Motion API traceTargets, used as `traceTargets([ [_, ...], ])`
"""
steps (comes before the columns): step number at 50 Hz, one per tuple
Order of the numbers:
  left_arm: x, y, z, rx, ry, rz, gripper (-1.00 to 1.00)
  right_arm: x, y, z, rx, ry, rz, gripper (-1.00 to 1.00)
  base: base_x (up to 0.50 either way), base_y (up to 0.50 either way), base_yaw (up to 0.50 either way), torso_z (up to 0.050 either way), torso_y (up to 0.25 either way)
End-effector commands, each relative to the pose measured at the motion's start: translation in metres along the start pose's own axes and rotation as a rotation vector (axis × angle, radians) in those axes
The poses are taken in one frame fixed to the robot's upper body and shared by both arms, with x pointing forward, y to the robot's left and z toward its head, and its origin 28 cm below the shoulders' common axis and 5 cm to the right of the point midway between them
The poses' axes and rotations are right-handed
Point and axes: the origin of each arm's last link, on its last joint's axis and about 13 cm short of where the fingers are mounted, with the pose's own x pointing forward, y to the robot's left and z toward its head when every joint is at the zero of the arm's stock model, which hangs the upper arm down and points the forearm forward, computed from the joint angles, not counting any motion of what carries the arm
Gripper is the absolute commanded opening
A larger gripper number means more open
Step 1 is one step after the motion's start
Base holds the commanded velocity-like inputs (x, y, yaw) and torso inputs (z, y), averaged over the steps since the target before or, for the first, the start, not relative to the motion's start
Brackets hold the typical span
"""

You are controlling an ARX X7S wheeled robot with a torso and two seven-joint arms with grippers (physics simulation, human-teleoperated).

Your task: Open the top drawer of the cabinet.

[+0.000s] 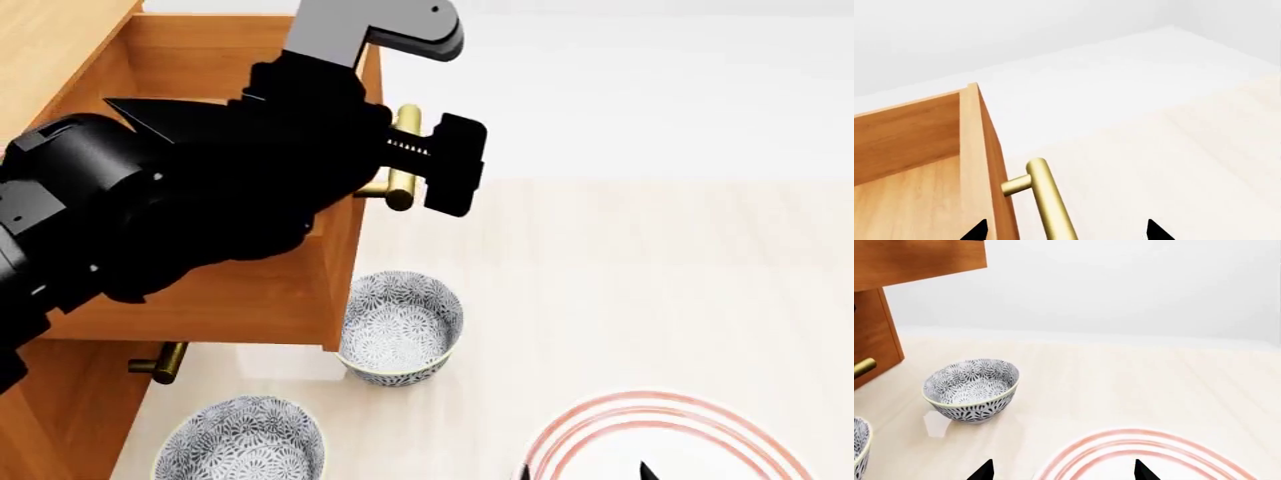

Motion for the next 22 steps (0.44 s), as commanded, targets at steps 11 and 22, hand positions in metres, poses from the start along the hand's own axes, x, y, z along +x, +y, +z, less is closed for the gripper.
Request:
traceTargets([
  [11,-0.014,-0.058,-0.034,-0.189,0.204,-0.348,1.0,-0.005,-0.003,-0.003,-0.005,0.001,0.002,1.0,0.0,0.0,0.0,0.0,0.0],
  [22,-0.014,-0.056,-0.03,-0.157,0.198,-0.31,1.0,-0.006,-0.005,-0.003,0.001,0.001,-0.002,1.0,0.0,0.0,0.0,0.0,0.0],
])
